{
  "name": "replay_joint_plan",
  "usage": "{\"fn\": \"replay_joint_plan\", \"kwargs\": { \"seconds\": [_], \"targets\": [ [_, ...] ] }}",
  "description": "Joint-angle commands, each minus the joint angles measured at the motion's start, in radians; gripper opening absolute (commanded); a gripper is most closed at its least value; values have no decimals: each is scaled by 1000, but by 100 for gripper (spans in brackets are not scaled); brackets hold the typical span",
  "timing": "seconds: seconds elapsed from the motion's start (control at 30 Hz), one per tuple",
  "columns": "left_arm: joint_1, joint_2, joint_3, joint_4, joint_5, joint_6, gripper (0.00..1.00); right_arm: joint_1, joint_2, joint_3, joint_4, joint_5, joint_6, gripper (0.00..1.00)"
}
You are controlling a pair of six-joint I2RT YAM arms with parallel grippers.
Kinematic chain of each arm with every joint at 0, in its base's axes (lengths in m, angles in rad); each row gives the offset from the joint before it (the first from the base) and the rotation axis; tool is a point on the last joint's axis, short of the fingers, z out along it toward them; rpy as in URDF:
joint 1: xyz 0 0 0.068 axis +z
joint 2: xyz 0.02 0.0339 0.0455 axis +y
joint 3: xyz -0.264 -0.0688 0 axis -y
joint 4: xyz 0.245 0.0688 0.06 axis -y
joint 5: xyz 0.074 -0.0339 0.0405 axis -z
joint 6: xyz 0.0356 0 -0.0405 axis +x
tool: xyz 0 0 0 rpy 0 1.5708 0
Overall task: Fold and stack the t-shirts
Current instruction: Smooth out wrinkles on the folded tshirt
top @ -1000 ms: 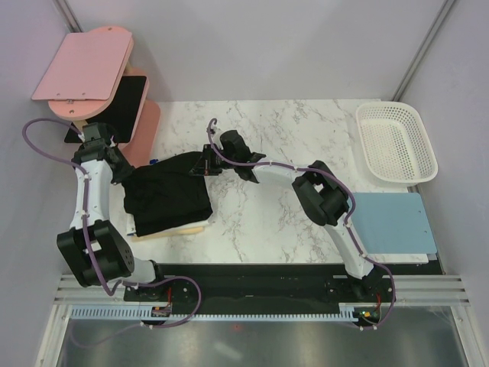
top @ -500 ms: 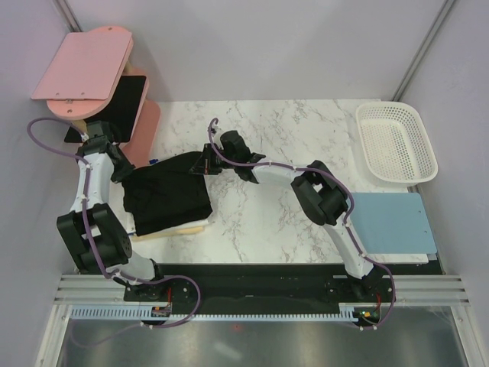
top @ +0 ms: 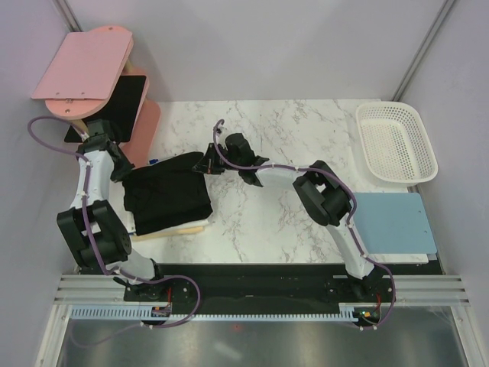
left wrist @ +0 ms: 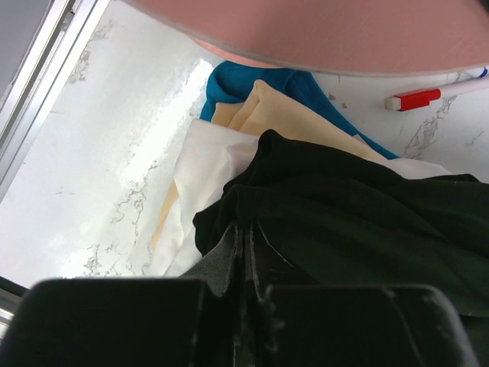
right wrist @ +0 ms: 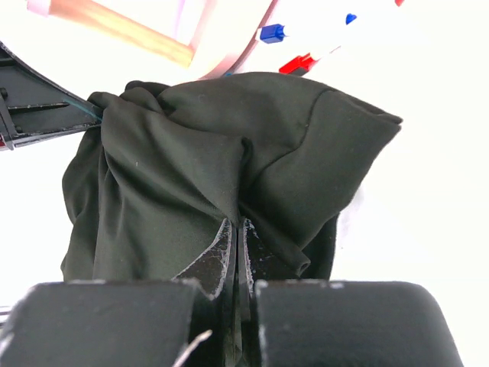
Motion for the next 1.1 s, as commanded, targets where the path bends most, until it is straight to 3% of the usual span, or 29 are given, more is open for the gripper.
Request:
{"fn": "replay_joint_plan", "kwargs": {
  "seconds": [0.0, 0.1, 0.13, 0.2, 0.27, 0.3, 0.33, 0.47, 0.83, 1.07],
  "targets": [
    [8, 39, 57, 70, -57, 18, 2, -35, -11, 10, 25, 46, 9, 0],
    [6, 47, 63, 60, -50, 20, 7, -37, 24, 39, 26, 15, 20, 1],
    [6, 46, 61, 60, -44, 21, 11, -37, 25, 41, 32, 12, 18, 16],
    [6, 35, 57, 60, -40, 25, 20, -34, 16, 28, 37, 15, 6, 30],
    [6, 17, 46, 62, -24, 28, 35, -34, -11, 6, 42, 31, -9, 50],
    [5, 10, 42, 60, -19, 23, 38, -34, -22, -1, 43, 32, -16, 65],
    [6, 4, 38, 63, 2, 21, 50, -35, -43, -8, 45, 38, -22, 71],
    [2, -46, 28, 68, 44, 23, 63, -34, -99, -65, 58, 63, -39, 98],
    [-10, -291, -32, 88, 122, 31, 81, -34, -215, -192, 80, 92, -62, 98],
    [-20, -438, -83, 77, 167, 28, 85, -35, -252, -258, 91, 103, -63, 98]
  ]
}}
